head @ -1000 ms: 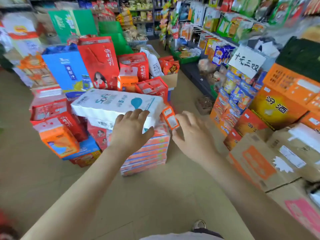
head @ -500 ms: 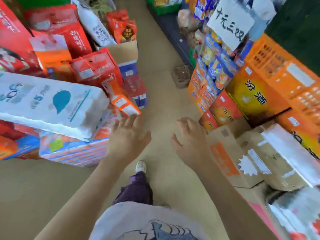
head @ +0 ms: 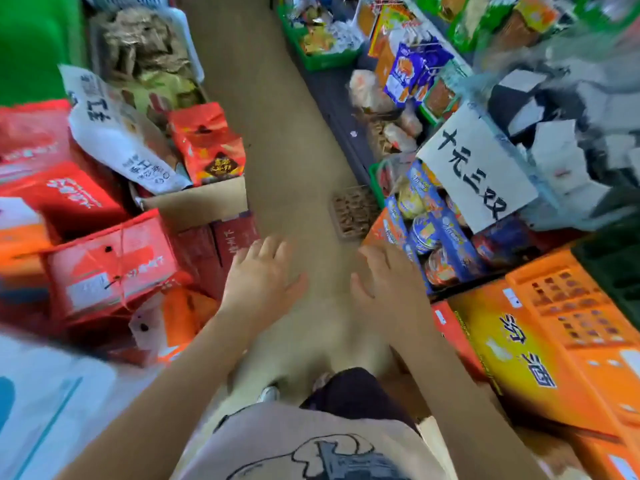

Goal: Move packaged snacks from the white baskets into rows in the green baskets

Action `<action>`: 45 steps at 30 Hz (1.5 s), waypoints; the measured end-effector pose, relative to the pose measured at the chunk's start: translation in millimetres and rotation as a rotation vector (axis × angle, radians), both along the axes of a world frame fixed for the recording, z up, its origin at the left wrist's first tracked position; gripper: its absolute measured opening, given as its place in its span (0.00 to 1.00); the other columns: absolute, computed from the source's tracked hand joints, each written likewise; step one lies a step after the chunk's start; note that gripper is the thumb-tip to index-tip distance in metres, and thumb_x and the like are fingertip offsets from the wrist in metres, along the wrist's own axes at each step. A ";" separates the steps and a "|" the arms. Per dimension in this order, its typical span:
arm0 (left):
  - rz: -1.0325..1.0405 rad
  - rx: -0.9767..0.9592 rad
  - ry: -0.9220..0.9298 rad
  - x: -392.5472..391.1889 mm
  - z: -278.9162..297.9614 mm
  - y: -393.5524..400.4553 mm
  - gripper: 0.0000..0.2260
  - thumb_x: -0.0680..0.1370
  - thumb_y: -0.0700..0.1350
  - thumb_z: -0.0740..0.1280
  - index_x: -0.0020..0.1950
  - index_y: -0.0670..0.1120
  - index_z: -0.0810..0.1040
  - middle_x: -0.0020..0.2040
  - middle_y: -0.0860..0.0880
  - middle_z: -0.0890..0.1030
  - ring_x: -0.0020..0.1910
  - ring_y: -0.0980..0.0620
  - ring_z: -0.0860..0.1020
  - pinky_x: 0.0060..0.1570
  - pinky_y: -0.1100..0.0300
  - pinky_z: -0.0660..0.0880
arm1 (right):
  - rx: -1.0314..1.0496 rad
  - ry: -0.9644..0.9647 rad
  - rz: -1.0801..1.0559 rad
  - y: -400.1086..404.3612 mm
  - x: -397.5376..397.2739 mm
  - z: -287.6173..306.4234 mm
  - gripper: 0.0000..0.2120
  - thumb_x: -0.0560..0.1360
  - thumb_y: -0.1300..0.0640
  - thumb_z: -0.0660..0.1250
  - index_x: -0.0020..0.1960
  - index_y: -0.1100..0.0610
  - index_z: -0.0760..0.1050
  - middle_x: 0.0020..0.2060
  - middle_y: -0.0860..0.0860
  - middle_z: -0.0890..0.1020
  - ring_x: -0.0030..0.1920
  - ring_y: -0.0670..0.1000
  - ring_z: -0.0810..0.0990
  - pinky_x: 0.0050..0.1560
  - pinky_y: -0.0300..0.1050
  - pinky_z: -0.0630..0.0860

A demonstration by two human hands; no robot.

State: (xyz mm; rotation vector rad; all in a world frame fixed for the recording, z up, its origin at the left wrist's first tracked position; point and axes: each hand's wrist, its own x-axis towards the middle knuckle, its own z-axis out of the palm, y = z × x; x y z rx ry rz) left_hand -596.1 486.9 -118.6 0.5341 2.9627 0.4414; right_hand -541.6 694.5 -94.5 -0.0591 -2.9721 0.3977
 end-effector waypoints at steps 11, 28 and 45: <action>0.046 -0.082 0.064 -290.4 -2.4 148.7 0.28 0.73 0.58 0.58 0.66 0.43 0.76 0.60 0.44 0.79 0.54 0.40 0.80 0.48 0.46 0.77 | -0.019 -0.114 0.088 151.7 -319.8 -35.3 0.22 0.73 0.49 0.58 0.59 0.61 0.77 0.53 0.60 0.79 0.51 0.65 0.79 0.49 0.59 0.77; 0.716 -0.040 0.017 -632.9 -30.5 -6.3 0.27 0.77 0.58 0.60 0.73 0.46 0.70 0.65 0.46 0.77 0.61 0.41 0.77 0.53 0.45 0.75 | 0.097 -0.262 0.711 9.3 -794.3 -14.5 0.19 0.82 0.48 0.60 0.71 0.52 0.69 0.67 0.52 0.71 0.66 0.54 0.71 0.59 0.49 0.70; 1.400 -0.091 -0.147 -852.1 -35.9 -120.7 0.24 0.79 0.54 0.67 0.74 0.48 0.70 0.67 0.46 0.76 0.63 0.41 0.77 0.54 0.45 0.77 | 0.268 -0.451 1.381 -234.6 -1159.6 -37.0 0.20 0.83 0.48 0.57 0.72 0.54 0.68 0.66 0.53 0.72 0.66 0.55 0.71 0.62 0.51 0.72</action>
